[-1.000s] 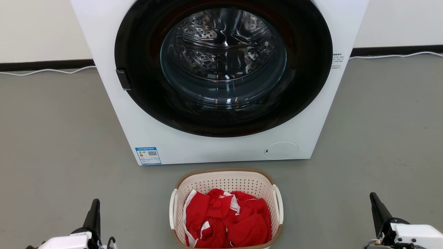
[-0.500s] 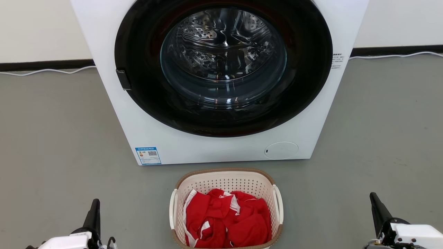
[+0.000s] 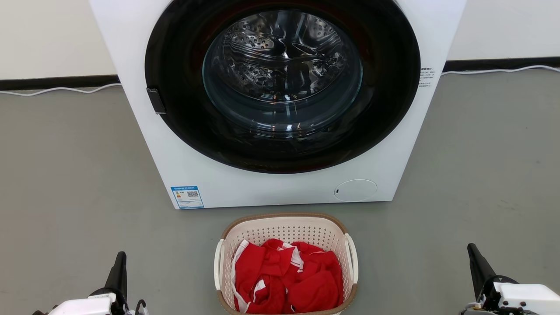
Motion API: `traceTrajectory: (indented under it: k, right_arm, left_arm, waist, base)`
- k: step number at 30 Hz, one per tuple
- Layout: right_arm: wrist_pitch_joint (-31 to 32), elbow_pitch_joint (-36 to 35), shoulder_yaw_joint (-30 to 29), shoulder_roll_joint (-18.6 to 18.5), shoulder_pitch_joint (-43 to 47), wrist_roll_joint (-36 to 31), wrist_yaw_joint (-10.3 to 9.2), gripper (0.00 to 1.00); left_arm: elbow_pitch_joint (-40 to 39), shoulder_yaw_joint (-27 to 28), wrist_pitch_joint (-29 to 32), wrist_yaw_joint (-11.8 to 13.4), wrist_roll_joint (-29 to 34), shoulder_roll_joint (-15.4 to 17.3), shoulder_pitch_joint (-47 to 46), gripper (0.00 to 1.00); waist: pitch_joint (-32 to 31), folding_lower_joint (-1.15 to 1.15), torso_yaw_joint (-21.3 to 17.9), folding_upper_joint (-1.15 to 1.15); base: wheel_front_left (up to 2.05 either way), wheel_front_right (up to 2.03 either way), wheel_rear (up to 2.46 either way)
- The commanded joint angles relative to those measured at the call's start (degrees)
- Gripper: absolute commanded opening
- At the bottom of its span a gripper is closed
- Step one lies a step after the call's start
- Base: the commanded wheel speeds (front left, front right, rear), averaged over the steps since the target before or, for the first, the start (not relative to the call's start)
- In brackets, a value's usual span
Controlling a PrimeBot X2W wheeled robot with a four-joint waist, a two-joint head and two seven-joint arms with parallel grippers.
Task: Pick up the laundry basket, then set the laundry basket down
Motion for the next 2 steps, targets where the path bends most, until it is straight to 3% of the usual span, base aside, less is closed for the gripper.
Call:
traceTrajectory:
  k: [1, 2]
  right_arm:
    - [0.42, -1.69, 1.10, -0.88, -2.62, 0.44, 0.18, 0.00]
    - [0.42, -1.69, 1.10, -0.88, -2.62, 0.44, 0.18, 0.00]
  left_arm:
    - [-1.62, 1.88, 0.45, -0.41, -0.39, 1.10, -2.66, 0.00]
    - [-1.62, 1.88, 0.45, -0.41, -0.39, 1.10, -2.66, 0.00]
  waist:
    - [0.00, 0.00, 0.00, 0.00]
    - [0.00, 0.00, 0.00, 0.00]
  base:
    - [0.00, 0.00, 0.00]
    - [0.00, 0.00, 0.00]
